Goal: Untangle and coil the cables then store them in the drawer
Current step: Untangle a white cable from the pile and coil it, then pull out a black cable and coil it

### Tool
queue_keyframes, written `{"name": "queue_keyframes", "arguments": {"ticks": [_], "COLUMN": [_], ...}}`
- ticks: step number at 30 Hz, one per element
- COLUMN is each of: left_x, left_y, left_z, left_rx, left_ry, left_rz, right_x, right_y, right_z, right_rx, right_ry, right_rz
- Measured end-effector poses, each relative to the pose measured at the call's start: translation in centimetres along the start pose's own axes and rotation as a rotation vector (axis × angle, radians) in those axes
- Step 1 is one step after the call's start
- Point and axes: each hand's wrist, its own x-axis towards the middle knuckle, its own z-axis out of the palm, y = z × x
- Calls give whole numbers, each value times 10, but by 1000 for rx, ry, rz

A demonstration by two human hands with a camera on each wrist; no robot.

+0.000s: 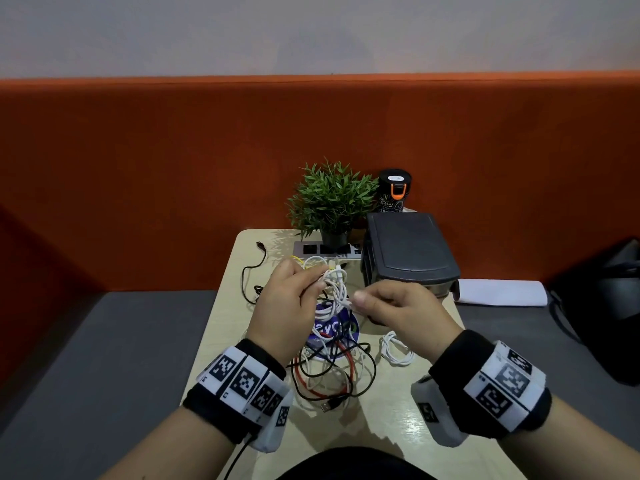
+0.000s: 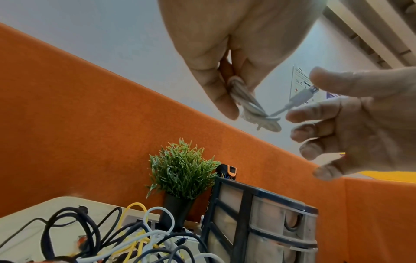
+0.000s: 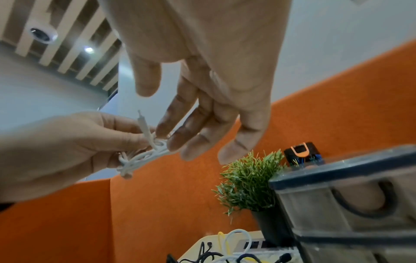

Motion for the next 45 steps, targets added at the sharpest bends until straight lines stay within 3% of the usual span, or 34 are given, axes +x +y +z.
{"name": "queue_keyframes", "arguments": {"ticks": [2,6,14,19,22,27,30,37,41,45], "left_x": [0,-3,-5,-12,-24,-47,-58,-65,-64,-62], "left_y": [-1,1,-4,-19,-35,-53,-58,-61,-60,-62], "left_z": [0,2,7,15,21,31,42,53,48,43], "left_rx": [-24,-122,-403,-548,-338,27,107,16,-42,-118], "left_ry": [12,6,-119,-336,-488,-923,-1023,-1023,-846,-652], "left_rz": [21,27,-192,-416,-435,-302,-297,-293,-337,-388], "right_x": [4,8,7,-1,-11,-28,-36,-39,-31,-30], "right_y": [1,2,11,34,61,114,138,154,157,158], "right_z": [0,1,2,-2,-8,-20,-22,-20,-15,-8], "right_rx": [145,170,336,313,247,151,129,177,212,174], "right_ry": [39,53,-28,-45,-37,-60,-73,9,98,75], "right_rz": [78,135,186,281,379,628,768,921,948,956]}}
